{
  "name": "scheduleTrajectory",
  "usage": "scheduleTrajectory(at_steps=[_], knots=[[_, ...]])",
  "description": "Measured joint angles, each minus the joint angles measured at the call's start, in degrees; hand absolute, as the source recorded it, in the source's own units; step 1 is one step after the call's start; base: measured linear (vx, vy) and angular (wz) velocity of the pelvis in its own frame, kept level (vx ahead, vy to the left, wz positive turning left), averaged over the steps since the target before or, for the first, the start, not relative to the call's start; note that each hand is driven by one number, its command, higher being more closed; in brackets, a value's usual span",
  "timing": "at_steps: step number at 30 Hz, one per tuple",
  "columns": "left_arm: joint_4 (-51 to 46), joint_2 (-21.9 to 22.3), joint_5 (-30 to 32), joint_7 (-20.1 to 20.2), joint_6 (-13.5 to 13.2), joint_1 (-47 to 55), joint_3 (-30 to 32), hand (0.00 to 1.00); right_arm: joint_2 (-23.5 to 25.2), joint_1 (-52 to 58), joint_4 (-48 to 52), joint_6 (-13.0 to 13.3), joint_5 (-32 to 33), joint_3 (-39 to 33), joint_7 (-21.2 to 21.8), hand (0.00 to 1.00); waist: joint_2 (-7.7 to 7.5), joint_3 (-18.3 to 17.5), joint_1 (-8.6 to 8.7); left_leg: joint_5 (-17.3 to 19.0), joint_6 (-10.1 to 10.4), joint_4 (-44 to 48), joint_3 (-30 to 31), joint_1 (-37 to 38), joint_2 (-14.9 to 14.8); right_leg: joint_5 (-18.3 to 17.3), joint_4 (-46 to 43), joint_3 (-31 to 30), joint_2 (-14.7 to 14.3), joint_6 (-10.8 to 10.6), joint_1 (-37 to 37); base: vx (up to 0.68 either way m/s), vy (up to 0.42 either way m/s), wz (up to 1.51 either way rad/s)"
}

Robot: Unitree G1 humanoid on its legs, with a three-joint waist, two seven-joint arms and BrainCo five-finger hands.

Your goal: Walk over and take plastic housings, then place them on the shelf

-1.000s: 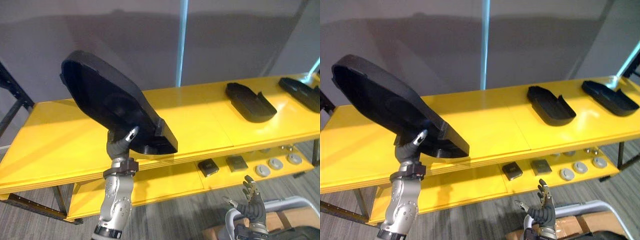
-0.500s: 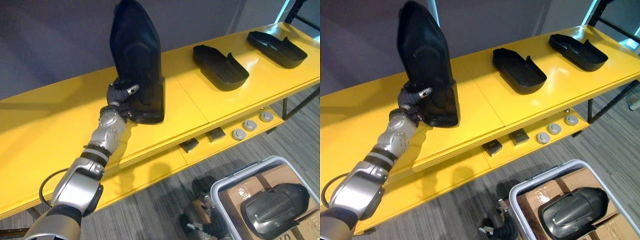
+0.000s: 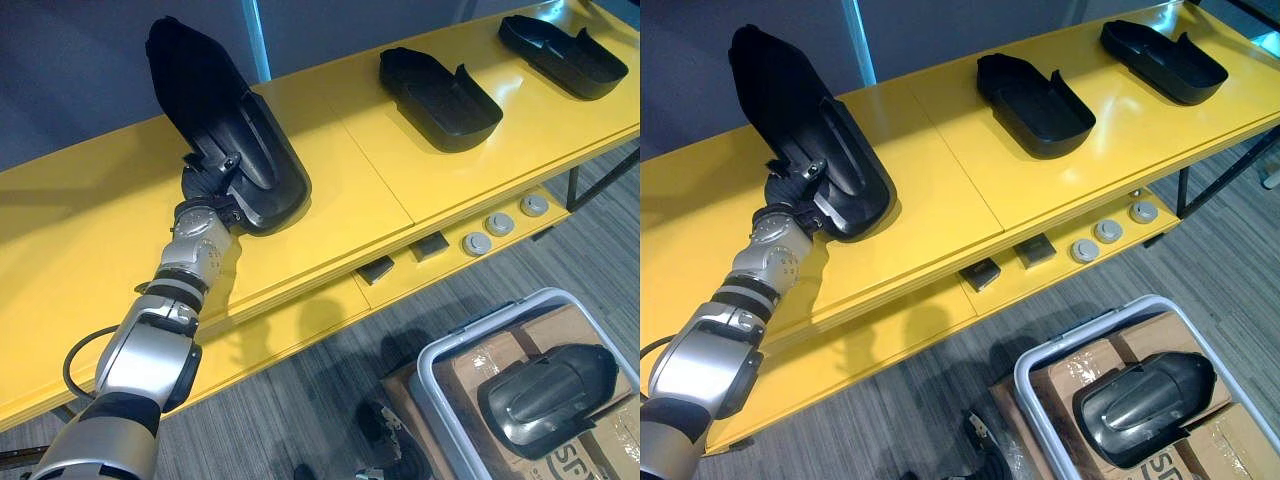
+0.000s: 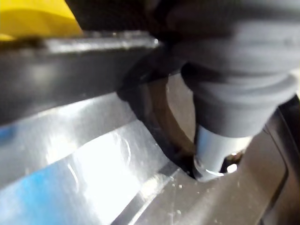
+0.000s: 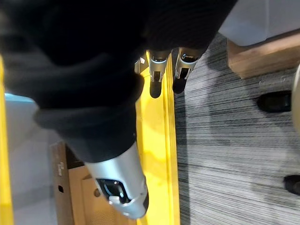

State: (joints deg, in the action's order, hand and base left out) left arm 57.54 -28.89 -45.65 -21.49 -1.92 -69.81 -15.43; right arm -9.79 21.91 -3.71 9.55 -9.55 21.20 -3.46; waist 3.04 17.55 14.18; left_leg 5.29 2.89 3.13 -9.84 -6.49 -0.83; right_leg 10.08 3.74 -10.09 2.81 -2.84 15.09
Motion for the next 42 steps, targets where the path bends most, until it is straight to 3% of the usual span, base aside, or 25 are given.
scheduleTrajectory(at_steps=[12,15,19,22,23,29,33,37,39,42], knots=[[2.28,-1.12,10.38,3.20,3.96,-3.25,-1.87,0.00,-0.06,-0.05,0.01,0.01,0.05,0.34,0.05,0.00,0.01,0.03,-0.66,-0.65,0.05,-0.92,-0.01,-0.22,-0.01,1.31,1.00,-0.06,-0.01,0.10,0.21,-0.02,0.030,0.00],[2.24,-1.16,9.91,3.16,4.10,-3.93,-1.86,0.00,0.13,-0.05,0.01,0.01,0.05,0.35,0.07,0.00,0.01,0.03,-0.73,-0.69,0.05,-0.92,0.00,-0.18,-0.01,1.34,1.00,-0.06,-0.01,0.10,0.17,0.00,0.055,0.00],[0.38,-1.01,3.37,1.51,3.87,-4.47,-1.78,0.00,0.14,-0.07,0.03,-0.31,0.03,0.38,0.02,0.00,0.01,0.02,-1.02,-0.79,0.06,-0.92,0.13,0.21,-0.01,1.35,1.00,0.03,-0.01,0.11,-0.25,0.00,0.058,0.01],[-4.14,-0.48,-0.28,-1.30,1.90,-4.45,-0.78,0.00,-0.17,-0.66,0.36,-1.04,0.02,1.18,-0.44,0.00,0.01,0.02,-1.11,-0.84,0.02,-0.93,0.42,0.49,0.02,1.36,1.00,0.27,0.10,0.11,-0.65,-0.01,0.059,0.05],[-4.56,-0.02,-0.30,-1.76,1.58,-4.40,0.01,0.00,-0.43,-0.85,0.59,-1.17,0.02,1.57,-0.57,1.00,0.01,0.02,-1.18,-0.84,0.02,-0.96,0.43,0.79,0.02,1.36,1.00,0.33,0.11,0.11,-0.93,-0.01,0.061,0.02],[-14.09,2.83,5.70,-6.38,-0.05,-1.06,4.44,0.00,-2.06,-4.30,13.70,-1.14,-0.36,2.29,-4.17,1.00,-0.14,-0.66,-1.88,-0.87,-0.05,-1.02,0.97,2.73,-0.01,1.33,1.04,1.27,0.28,0.11,-3.27,-0.03,0.061,0.08],[-33.65,7.79,15.09,-10.62,-2.00,12.58,7.72,0.00,-5.97,-16.50,16.57,-0.61,-4.03,0.25,-7.97,1.00,-0.08,-3.04,-4.00,-0.88,-0.05,-1.03,1.92,3.80,-0.11,1.32,1.07,2.43,0.35,0.09,-4.86,0.00,0.051,0.12],[-53.61,16.33,28.22,-15.70,-2.45,29.71,11.06,0.00,-4.86,-33.30,13.51,0.01,-5.46,-3.13,-13.21,1.00,0.04,-6.03,-7.23,-1.38,-0.02,-1.10,2.84,3.80,-0.08,1.36,1.06,3.47,0.40,0.06,-5.16,0.01,0.046,0.16],[-64.86,20.77,34.62,-17.63,-2.55,39.47,11.73,0.00,-2.76,-42.45,6.67,0.49,-4.54,-4.42,-14.92,1.00,0.05,-7.11,-8.58,-2.40,0.04,-1.81,4.82,3.69,-0.07,1.35,1.06,5.96,0.61,0.07,-5.59,-0.01,0.028,0.42],[-76.48,23.48,39.64,-17.93,-3.83,49.65,11.56,0.00,-1.09,-47.65,0.22,0.54,-1.43,-4.51,-15.25,1.00,0.36,-7.37,-10.42,-3.44,0.11,-2.54,6.89,2.84,0.07,1.32,1.06,8.08,1.02,0.09,-5.43,-0.03,0.021,0.40]])
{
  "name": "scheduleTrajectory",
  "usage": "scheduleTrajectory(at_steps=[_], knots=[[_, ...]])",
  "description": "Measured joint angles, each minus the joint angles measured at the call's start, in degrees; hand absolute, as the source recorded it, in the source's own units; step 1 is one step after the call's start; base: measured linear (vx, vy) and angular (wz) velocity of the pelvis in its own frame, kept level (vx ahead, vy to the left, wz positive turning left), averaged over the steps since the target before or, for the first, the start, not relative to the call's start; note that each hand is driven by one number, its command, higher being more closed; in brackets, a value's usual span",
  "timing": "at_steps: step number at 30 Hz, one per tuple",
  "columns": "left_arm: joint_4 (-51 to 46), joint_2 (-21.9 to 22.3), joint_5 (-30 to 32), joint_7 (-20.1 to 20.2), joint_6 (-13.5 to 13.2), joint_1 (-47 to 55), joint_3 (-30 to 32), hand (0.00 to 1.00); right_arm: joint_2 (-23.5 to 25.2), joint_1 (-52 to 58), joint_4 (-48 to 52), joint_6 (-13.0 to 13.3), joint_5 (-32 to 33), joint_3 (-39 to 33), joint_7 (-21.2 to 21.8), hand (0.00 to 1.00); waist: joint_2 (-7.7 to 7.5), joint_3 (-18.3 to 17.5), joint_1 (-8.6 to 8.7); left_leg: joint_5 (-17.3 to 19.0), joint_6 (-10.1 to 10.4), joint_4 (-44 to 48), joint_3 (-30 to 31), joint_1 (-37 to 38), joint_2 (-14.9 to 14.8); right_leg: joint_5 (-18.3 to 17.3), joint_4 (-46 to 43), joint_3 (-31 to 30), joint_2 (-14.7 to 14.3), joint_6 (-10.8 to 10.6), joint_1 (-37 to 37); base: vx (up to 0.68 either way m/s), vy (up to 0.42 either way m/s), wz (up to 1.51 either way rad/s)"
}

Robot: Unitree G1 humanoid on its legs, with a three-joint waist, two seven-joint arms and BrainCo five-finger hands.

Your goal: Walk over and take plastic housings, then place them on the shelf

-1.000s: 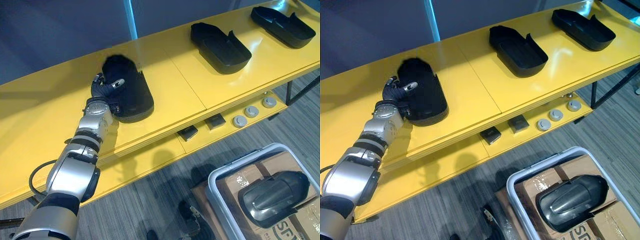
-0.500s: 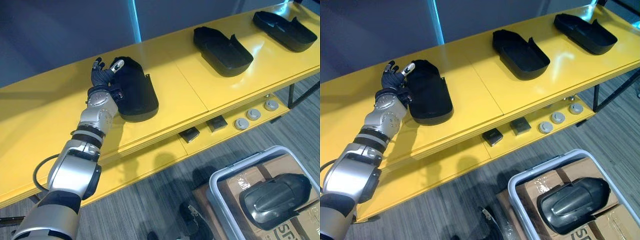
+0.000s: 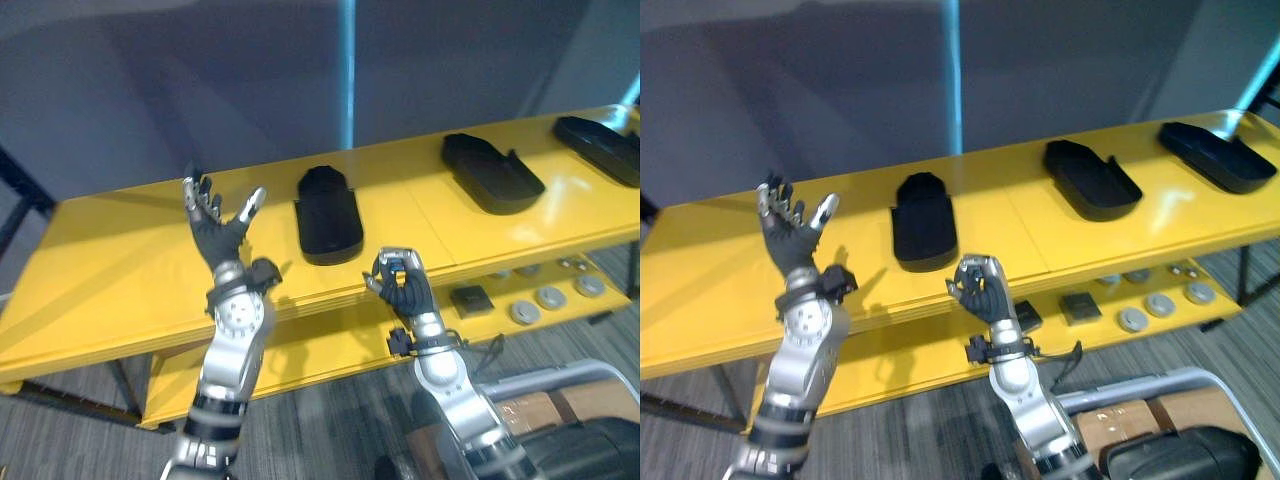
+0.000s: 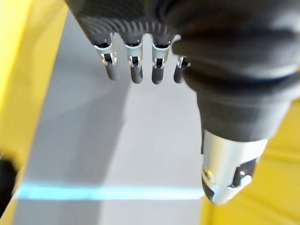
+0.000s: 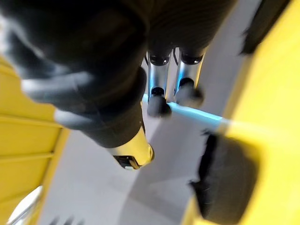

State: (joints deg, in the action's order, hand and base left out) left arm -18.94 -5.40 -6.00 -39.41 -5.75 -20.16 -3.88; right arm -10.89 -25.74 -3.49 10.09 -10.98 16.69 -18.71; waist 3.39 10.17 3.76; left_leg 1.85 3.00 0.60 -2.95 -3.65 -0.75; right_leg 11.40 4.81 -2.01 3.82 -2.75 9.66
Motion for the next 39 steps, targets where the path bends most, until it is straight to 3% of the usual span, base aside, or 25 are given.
scheduleTrajectory(at_steps=[4,11,13,16,22,29,31,34,35,37,39], knots=[[-9.47,1.59,0.46,1.81,-6.28,13.42,-0.54,0.00,0.90,-4.31,-8.60,0.00,4.45,-0.96,-0.01,1.00,0.43,-0.02,-2.66,-1.70,0.09,-0.66,2.88,-2.97,0.47,-0.02,0.00,3.27,0.82,0.01,1.82,-0.04,0.029,0.39],[-12.70,1.86,-1.85,6.09,-11.31,29.06,-0.24,0.00,0.21,-13.12,-17.99,-0.05,6.11,-8.40,-2.97,1.00,1.08,0.31,-5.37,-2.94,0.21,-1.20,5.20,-5.39,0.97,0.00,-0.02,5.69,1.56,0.02,3.33,0.00,0.057,0.21],[-12.68,2.28,-3.93,6.86,-11.57,31.58,0.34,0.00,-0.52,-13.59,-18.62,-0.10,6.11,-9.88,-4.49,1.00,1.62,0.77,-6.29,-2.96,0.20,-1.30,5.62,-5.58,0.99,-0.01,-0.02,6.09,1.61,0.02,3.40,0.03,0.055,0.08],[-12.68,2.66,-6.30,8.43,-11.76,32.36,0.92,0.00,-1.28,-15.48,-20.73,-0.36,6.10,-10.05,-6.06,1.00,2.28,1.70,-6.28,-3.03,0.16,-1.36,6.20,-5.95,1.09,-0.01,-0.02,6.68,1.77,0.01,3.48,0.03,0.054,0.09],[-12.68,2.86,-8.59,10.39,-12.19,32.23,1.92,0.00,-2.76,-19.35,-23.17,-0.68,6.11,-14.87,-8.36,1.00,2.48,3.22,-6.72,-3.73,0.11,-1.88,7.01,-7.02,1.23,0.00,-0.03,7.38,1.97,0.00,4.49,0.01,0.043,0.07],[-12.67,2.85,-8.61,12.40,-12.19,31.74,1.95,0.00,-2.94,-19.37,-22.95,-0.68,6.10,-15.71,-8.39,1.00,2.51,3.50,-6.75,-4.01,-0.08,-2.27,7.44,-6.75,1.55,-0.01,-0.03,7.65,2.34,-0.01,4.27,0.02,0.045,0.03],[-12.63,2.85,-8.63,12.45,-12.19,30.85,1.76,0.00,-2.65,-18.10,-19.05,-0.93,6.10,-15.72,-8.29,1.00,2.58,4.00,-6.64,-4.08,-0.18,-2.30,7.43,-6.58,1.73,0.00,-0.03,7.64,2.48,-0.03,4.10,0.01,0.042,0.02],[-12.33,2.84,-8.60,12.47,-12.16,30.05,1.30,0.00,-0.98,-10.48,-3.85,-0.81,5.87,-15.42,-7.86,1.00,2.42,4.31,-6.12,-4.01,-0.15,-2.42,7.08,-5.58,1.71,-0.09,-0.03,7.34,2.37,-0.14,3.36,0.03,0.044,-0.06],[-11.92,2.82,-8.50,12.60,-12.14,29.33,0.83,0.00,0.02,-5.99,2.80,-0.57,5.87,-15.38,-7.11,0.00,2.29,4.39,-5.82,-3.62,-0.17,-2.50,6.20,-4.36,1.60,-0.14,-0.03,6.76,2.17,-0.20,2.58,0.06,0.050,-0.44],[-11.63,2.70,-8.42,12.74,-12.12,29.37,0.74,0.00,0.70,1.09,11.65,0.31,5.88,-13.86,-5.29,0.00,1.45,4.46,-5.13,-1.75,-0.43,-1.58,2.96,-2.14,1.29,-0.23,-0.08,3.51,1.46,-0.31,1.43,0.06,0.062,-0.77],[-11.08,2.23,-8.34,13.54,-11.66,29.89,0.97,0.00,0.46,10.12,18.48,2.57,6.15,-13.39,-1.99,0.00,-0.10,4.29,-3.74,3.55,-0.39,4.56,-1.67,-1.12,0.23,-0.92,-0.20,-1.65,0.12,-1.11,-0.08,0.08,0.087,-1.27]])
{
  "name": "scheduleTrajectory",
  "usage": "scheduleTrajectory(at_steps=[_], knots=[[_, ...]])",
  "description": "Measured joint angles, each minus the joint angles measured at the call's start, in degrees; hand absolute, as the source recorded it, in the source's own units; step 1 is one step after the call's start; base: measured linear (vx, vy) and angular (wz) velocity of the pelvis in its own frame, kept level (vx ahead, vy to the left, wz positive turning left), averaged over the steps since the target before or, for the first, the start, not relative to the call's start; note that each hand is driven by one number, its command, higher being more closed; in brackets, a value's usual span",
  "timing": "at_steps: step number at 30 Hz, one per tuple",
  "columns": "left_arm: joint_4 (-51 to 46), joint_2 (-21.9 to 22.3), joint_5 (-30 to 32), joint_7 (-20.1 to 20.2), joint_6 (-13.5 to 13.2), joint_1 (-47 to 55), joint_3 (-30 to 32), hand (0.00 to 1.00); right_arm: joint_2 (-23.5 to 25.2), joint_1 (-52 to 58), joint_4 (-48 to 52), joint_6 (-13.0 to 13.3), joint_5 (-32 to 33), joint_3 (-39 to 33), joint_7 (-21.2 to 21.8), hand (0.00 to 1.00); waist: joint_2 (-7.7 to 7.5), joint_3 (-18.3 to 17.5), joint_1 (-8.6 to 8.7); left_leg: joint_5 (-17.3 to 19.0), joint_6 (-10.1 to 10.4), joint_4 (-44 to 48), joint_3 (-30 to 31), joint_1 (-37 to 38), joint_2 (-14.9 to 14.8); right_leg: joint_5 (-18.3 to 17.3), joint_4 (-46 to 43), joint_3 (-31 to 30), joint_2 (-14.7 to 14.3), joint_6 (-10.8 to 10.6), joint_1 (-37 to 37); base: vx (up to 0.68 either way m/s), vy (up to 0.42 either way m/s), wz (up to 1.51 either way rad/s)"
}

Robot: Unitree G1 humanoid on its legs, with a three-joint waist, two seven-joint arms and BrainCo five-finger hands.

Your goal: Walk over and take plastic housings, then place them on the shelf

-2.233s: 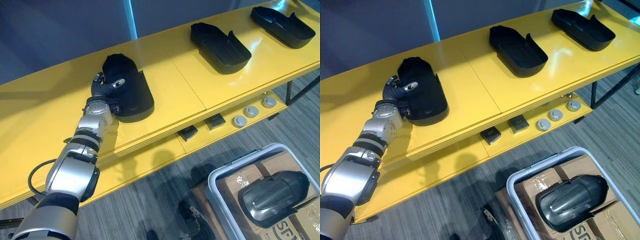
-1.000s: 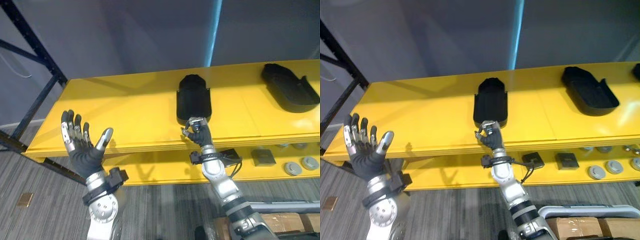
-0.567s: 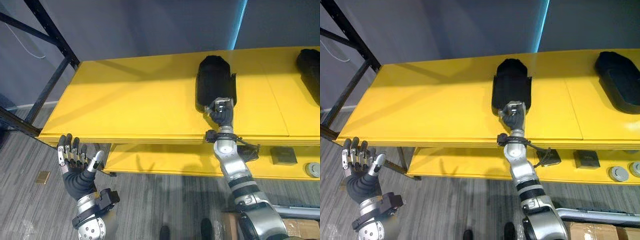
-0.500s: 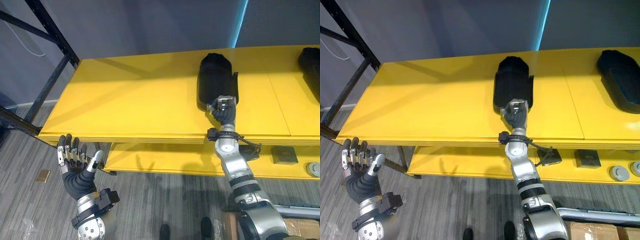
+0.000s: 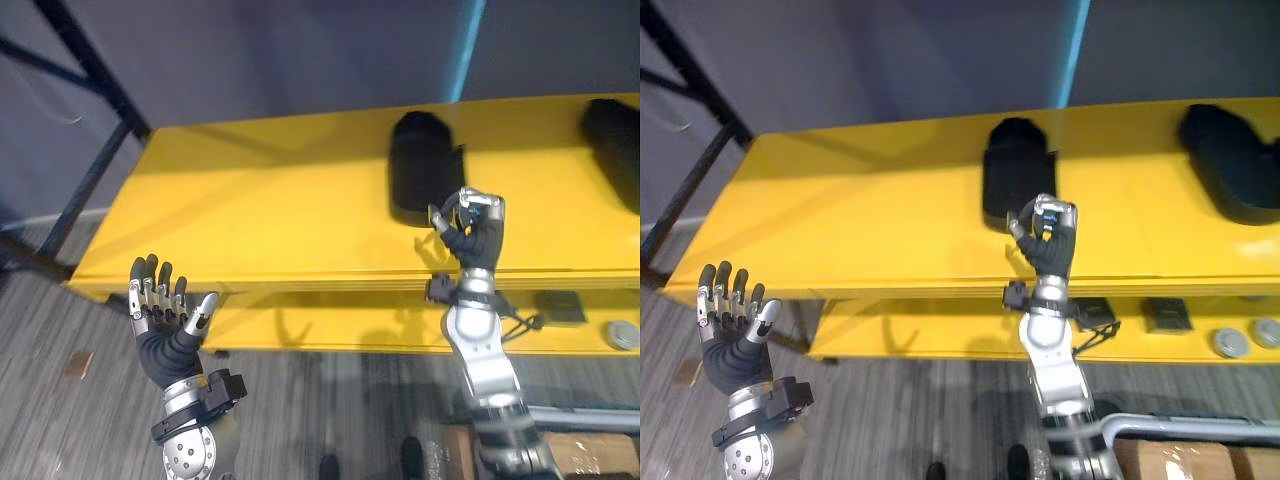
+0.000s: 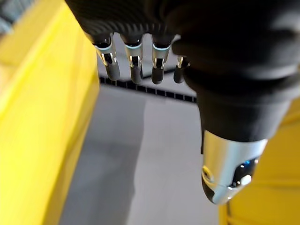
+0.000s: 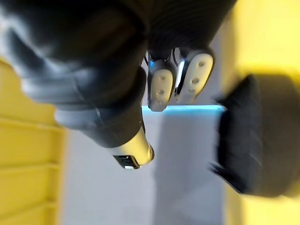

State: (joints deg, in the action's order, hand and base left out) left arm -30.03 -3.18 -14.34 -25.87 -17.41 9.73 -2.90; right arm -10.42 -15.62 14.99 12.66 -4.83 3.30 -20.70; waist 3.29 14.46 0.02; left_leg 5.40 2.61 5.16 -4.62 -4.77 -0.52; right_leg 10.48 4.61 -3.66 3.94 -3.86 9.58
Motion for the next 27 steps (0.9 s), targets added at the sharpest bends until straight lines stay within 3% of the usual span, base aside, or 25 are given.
scheduleTrajectory(at_steps=[2,3,4,6,7,9,11,12,13,14,15,17,18,19,22,23,24,25,27], knots=[[0.28,0.00,0.16,0.92,0.45,0.80,0.31,0.00,-0.48,6.55,2.39,1.22,1.85,-1.00,2.77,0.00,-0.55,-0.54,2.37,6.32,0.50,9.62,-1.06,-0.96,-1.60,-0.46,-0.60,-4.28,-2.14,0.42,-1.13,0.09,0.102,-1.28],[0.29,0.04,0.63,1.43,0.67,1.20,0.43,0.00,-1.00,9.06,2.41,1.31,2.63,-2.10,3.78,0.00,-0.88,-0.86,2.58,8.82,0.02,15.69,4.47,-2.23,-1.58,-0.67,-1.87,-7.60,-3.94,0.68,-0.65,0.10,0.128,-2.03],[0.34,0.11,1.72,1.84,1.20,2.20,0.89,0.00,-1.62,13.85,2.39,1.31,3.61,-4.76,5.74,0.00,-0.99,-1.31,2.01,12.75,0.23,22.62,16.74,-2.73,-0.32,-1.74,-3.77,-13.75,-7.11,-0.08,0.14,0.11,0.175,-2.25],[0.86,0.08,2.64,2.81,1.46,3.11,0.85,0.00,-2.18,20.07,2.39,1.22,4.66,-8.71,6.61,0.00,-0.78,-2.80,2.51,16.31,1.70,26.18,26.91,-2.10,1.22,-2.19,-5.48,-18.73,-9.99,-0.47,1.47,0.05,0.240,-1.95],[2.73,0.09,3.65,4.00,1.77,3.32,0.15,0.00,-1.95,27.26,2.69,1.10,5.15,-13.79,7.70,0.00,-0.89,-4.61,4.69,18.12,0.45,25.68,30.48,-1.46,2.26,-2.04,-6.49,-21.45,-10.86,-1.13,3.22,0.02,0.281,-1.29],[5.26,0.18,4.43,5.28,1.92,2.54,-0.41,0.00,-0.38,33.47,3.26,0.82,6.79,-17.22,9.24,0.00,-2.07,-4.88,7.02,18.57,-0.68,25.01,28.97,-0.83,3.93,-0.85,-7.94,-24.90,-10.76,-2.35,5.04,-0.04,0.309,-1.22],[8.57,0.29,4.45,6.55,2.86,3.05,-0.74,0.00,1.92,38.49,5.64,0.34,6.81,-17.07,10.70,0.00,-4.08,-5.16,7.21,18.28,-1.90,24.86,17.84,-0.47,5.36,3.84,-6.70,-32.77,-10.97,-5.57,6.38,-0.22,0.334,-2.41],[9.11,0.11,4.51,7.08,3.07,2.83,-0.76,0.00,2.57,38.54,5.56,0.19,6.48,-16.40,10.90,0.00,-4.40,-5.03,7.51,17.48,-3.93,24.64,13.46,-0.98,4.87,9.94,-2.46,-30.78,-10.76,-5.34,6.42,-0.25,0.208,-2.18],[9.64,0.12,4.58,7.52,3.16,2.41,-0.71,0.00,3.44,38.55,5.20,0.19,6.16,-16.44,11.02,0.00,-4.11,-5.11,7.44,16.79,-6.07,23.61,10.56,-1.62,4.27,14.20,0.67,-26.94,-10.58,-1.69,6.50,-0.32,0.122,-1.96],[11.44,0.00,5.19,8.27,3.37,0.39,-0.70,0.00,5.16,38.21,3.43,-0.25,6.00,-16.78,10.98,0.00,-4.81,-4.93,7.22,15.57,-8.52,19.63,4.69,-1.52,3.61,11.96,-1.30,-10.85,-9.59,-0.61,8.28,-0.36,0.108,-1.94],[12.50,0.59,5.39,8.52,3.69,-0.57,-0.33,0.00,5.97,37.41,1.26,-0.50,5.15,-16.80,11.00,0.00,-4.00,-4.58,6.85,14.59,-9.44,16.56,-1.60,-1.31,1.40,5.58,-4.67,0.31,-9.16,4.03,8.30,-0.33,0.098,-1.93],[12.50,1.36,5.11,8.85,3.71,-0.68,0.38,0.00,6.36,35.68,-2.49,-0.74,3.64,-16.85,11.14,0.00,-2.58,-3.65,5.69,12.40,-8.90,14.79,-6.88,-1.35,-0.97,0.00,-9.84,3.51,-7.96,2.69,6.99,-0.16,0.094,-1.84],[12.55,1.44,4.75,8.96,3.70,-0.93,0.58,0.00,6.46,34.54,-5.63,-0.91,3.44,-16.85,11.13,0.00,-1.83,-3.21,5.25,11.79,-8.61,14.27,-9.70,-1.77,-2.47,-5.31,-13.61,3.44,-6.11,1.01,5.32,-0.17,0.055,-1.93],[12.99,1.24,4.29,9.32,3.67,-1.42,0.87,0.00,6.62,33.50,-8.59,-1.55,3.16,-16.84,11.12,0.00,-1.89,-3.24,5.21,11.16,-8.73,13.21,-12.09,-2.09,-3.22,-9.53,-16.60,4.28,-3.17,0.73,4.23,-0.17,0.013,-1.51],[15.66,0.53,4.32,10.07,3.74,-3.00,0.89,0.00,6.72,30.60,-13.13,-2.68,1.99,-16.77,10.93,0.00,-2.18,-3.61,3.97,8.24,-6.25,7.79,-17.40,-3.37,-3.64,-11.28,-15.80,8.77,2.60,-0.43,2.99,-0.19,-0.143,-1.12],[16.22,0.33,4.36,10.13,3.77,-3.29,0.86,0.00,6.72,29.89,-13.92,-2.79,1.94,-16.72,10.88,0.00,-2.42,-3.75,3.84,7.56,-5.39,6.72,-17.95,-3.80,-3.43,-11.27,-13.81,9.47,3.23,-0.46,2.54,-0.12,-0.216,-0.68],[17.99,-0.16,4.49,10.31,3.83,-3.65,1.21,0.00,6.71,28.58,-15.21,-3.01,1.87,-16.54,10.66,0.00,-3.09,-4.05,3.75,6.20,-4.14,4.90,-19.28,-4.37,-2.81,-11.41,-9.09,9.24,3.63,-0.66,1.22,-0.08,-0.242,-0.61],[23.23,0.62,5.19,10.23,4.58,-4.09,2.24,0.00,6.09,26.44,-18.39,-3.38,0.93,-16.48,10.58,0.00,-2.06,-4.13,3.77,5.22,-2.81,4.35,-19.78,-4.33,-3.77,-9.97,-6.01,8.85,2.41,-0.76,0.30,-0.05,-0.240,-0.51],[29.43,1.15,5.70,10.28,5.15,-4.11,2.54,0.00,5.54,25.46,-21.23,-3.80,0.59,-16.04,10.32,0.00,-0.96,-4.57,3.70,4.33,-3.18,5.82,-19.74,-3.94,-6.15,-10.02,-6.13,8.85,0.35,-0.09,-0.62,0.02,-0.244,-0.28]])
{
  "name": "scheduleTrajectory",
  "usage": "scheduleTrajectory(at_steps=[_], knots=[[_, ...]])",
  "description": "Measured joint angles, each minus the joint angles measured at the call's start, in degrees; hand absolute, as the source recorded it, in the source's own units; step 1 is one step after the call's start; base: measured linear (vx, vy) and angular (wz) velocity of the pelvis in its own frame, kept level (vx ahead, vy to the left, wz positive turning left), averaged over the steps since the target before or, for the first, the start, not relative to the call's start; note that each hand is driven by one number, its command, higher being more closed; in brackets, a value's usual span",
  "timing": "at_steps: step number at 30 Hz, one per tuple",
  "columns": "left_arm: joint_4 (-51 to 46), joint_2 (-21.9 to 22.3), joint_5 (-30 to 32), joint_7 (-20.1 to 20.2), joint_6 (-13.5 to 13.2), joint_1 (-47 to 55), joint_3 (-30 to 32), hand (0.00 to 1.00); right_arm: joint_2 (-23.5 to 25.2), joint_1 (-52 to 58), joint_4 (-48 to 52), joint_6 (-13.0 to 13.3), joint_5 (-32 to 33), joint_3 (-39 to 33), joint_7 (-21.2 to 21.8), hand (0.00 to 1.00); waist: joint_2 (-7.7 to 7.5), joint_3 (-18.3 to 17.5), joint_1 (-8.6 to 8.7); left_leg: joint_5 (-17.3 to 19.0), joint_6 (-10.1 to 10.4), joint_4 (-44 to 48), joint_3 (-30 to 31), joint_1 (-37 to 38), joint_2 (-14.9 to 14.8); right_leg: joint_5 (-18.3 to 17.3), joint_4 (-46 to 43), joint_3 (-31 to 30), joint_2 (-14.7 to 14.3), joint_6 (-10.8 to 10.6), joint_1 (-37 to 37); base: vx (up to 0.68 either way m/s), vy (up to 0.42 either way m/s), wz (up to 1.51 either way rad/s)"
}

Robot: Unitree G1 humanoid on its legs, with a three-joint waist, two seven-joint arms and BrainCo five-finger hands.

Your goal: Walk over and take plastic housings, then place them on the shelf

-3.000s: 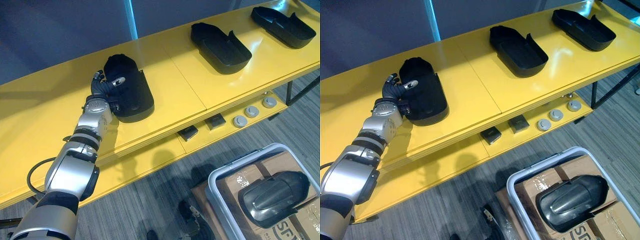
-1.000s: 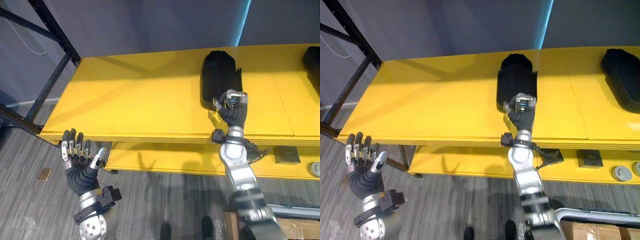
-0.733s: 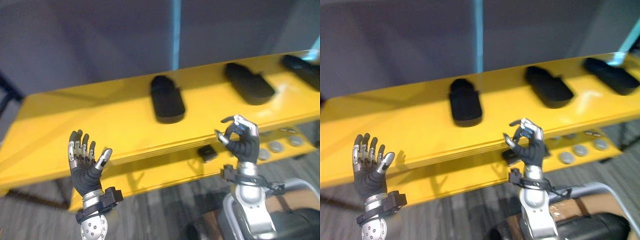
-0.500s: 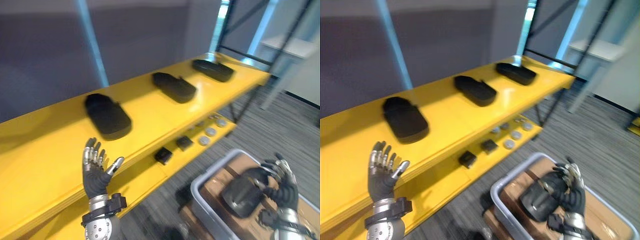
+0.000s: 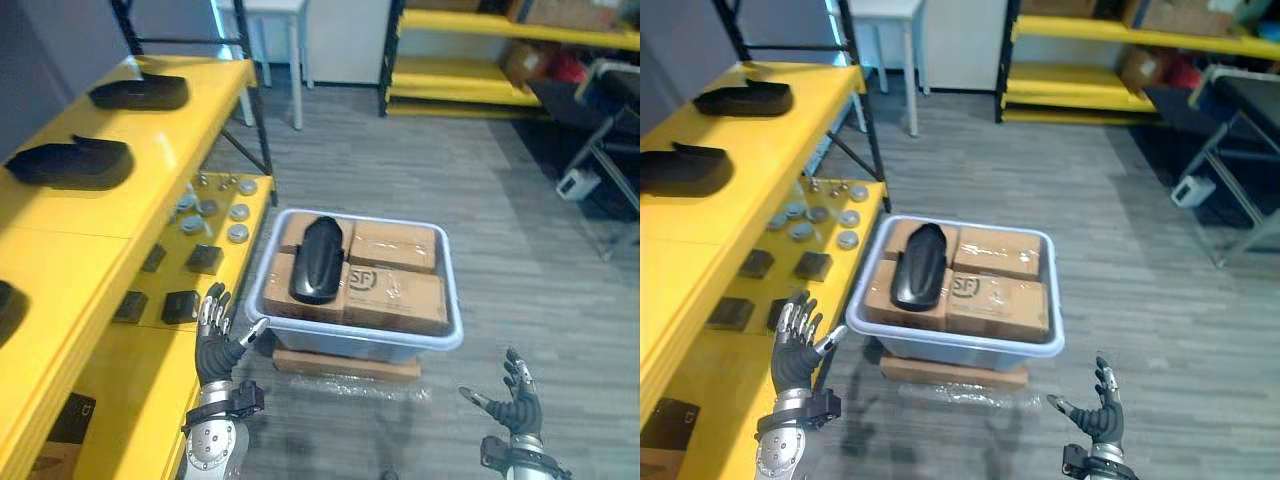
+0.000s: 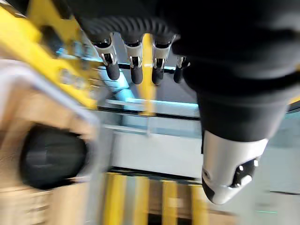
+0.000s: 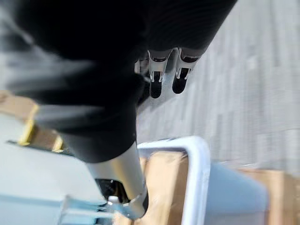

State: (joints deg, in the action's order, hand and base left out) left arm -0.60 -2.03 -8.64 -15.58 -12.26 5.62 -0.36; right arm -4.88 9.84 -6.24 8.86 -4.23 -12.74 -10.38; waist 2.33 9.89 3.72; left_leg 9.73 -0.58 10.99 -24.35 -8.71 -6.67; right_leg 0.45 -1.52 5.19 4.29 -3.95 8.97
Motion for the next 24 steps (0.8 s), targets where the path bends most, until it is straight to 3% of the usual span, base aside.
scheduleTrajectory(at_steps=[2,4,6,9,10,11,12,17,21,24], knots=[[9.13,-0.03,1.21,0.03,0.33,-0.51,1.36,0.00,-0.27,-0.69,-2.86,-0.49,-0.58,1.29,-0.10,0.00,0.26,0.26,-0.61,1.21,1.88,5.81,1.22,0.66,-3.85,-1.01,-0.04,0.03,-2.60,1.76,-3.05,0.08,-0.255,-0.18],[20.15,-0.11,4.18,0.09,2.75,-1.80,4.23,0.00,-1.62,-3.02,-6.03,-0.67,-0.58,2.99,-0.27,0.00,0.34,0.63,-1.37,1.60,2.39,13.84,3.98,-0.63,-6.50,-1.24,-0.13,0.05,-4.17,2.43,-5.47,0.08,-0.202,-0.17],[31.99,-0.27,6.69,0.17,4.84,-2.03,7.41,0.00,-2.97,-7.23,-8.98,-0.90,-0.58,4.69,-0.65,0.00,0.50,0.91,-2.15,1.98,2.90,17.70,12.82,-3.50,-5.21,-1.89,-0.17,-0.66,-4.03,3.87,-6.51,0.08,-0.123,-0.18],[42.31,-0.50,9.25,0.04,7.44,-0.96,12.59,0.00,-3.21,-12.94,-11.85,-1.36,-0.60,4.95,-2.18,0.00,0.96,2.14,-4.38,1.83,2.96,9.51,18.73,-4.22,-3.20,-2.05,-0.14,-1.70,-3.16,4.11,-6.50,0.07,0.077,-0.12],[44.14,-0.83,9.45,-0.26,8.09,-0.02,13.36,0.00,-3.43,-16.10,-14.31,-1.45,-0.60,5.02,-3.19,0.00,1.46,2.83,-5.44,-0.16,4.51,5.36,20.27,-4.50,-2.90,-2.17,-0.16,-1.75,-2.71,3.66,-6.44,0.06,0.140,-0.02],[44.24,-0.92,9.45,-0.32,8.24,0.85,13.43,0.00,-3.46,-18.09,-15.80,-1.55,-0.60,5.31,-3.77,0.00,2.03,3.13,-6.12,-4.21,6.22,3.71,20.76,-3.68,-2.58,-2.27,-0.19,-1.88,-2.60,3.03,-6.45,0.06,0.157,-0.01],[44.26,-1.19,9.43,-0.33,8.28,1.09,13.52,0.00,-3.43,-19.60,-16.86,-1.66,-0.60,5.89,-4.41,0.00,1.80,3.58,-6.36,-5.12,6.46,3.37,20.61,-3.60,-2.02,-2.43,-0.18,-2.12,-2.06,2.52,-6.45,0.06,0.160,0.06],[42.90,-1.54,9.32,-0.73,7.33,-0.29,12.04,0.00,-1.64,-42.77,-27.06,-3.13,-0.63,11.07,-7.83,0.00,1.83,9.36,-9.59,-6.02,4.58,4.12,20.29,-6.98,1.14,-0.71,0.36,-2.57,0.95,0.02,-3.43,-0.01,0.161,0.03],[40.89,-1.60,9.09,-1.21,6.05,-1.49,8.46,0.00,-3.47,-63.01,-38.36,-3.98,-0.61,6.74,-11.44,0.00,1.96,14.06,-11.89,-6.71,3.62,4.68,22.17,-10.80,2.01,0.68,1.33,-0.95,1.28,-0.40,-1.24,-0.04,0.042,0.20],[40.80,-1.79,8.13,-1.80,5.73,-1.67,5.45,0.00,-7.35,-71.35,-44.71,-4.43,-0.06,4.39,-14.25,0.00,2.01,15.39,-13.25,-6.90,3.35,5.80,24.59,-14.48,2.62,1.69,2.06,0.78,1.19,-0.94,0.33,0.01,0.020,0.36]])
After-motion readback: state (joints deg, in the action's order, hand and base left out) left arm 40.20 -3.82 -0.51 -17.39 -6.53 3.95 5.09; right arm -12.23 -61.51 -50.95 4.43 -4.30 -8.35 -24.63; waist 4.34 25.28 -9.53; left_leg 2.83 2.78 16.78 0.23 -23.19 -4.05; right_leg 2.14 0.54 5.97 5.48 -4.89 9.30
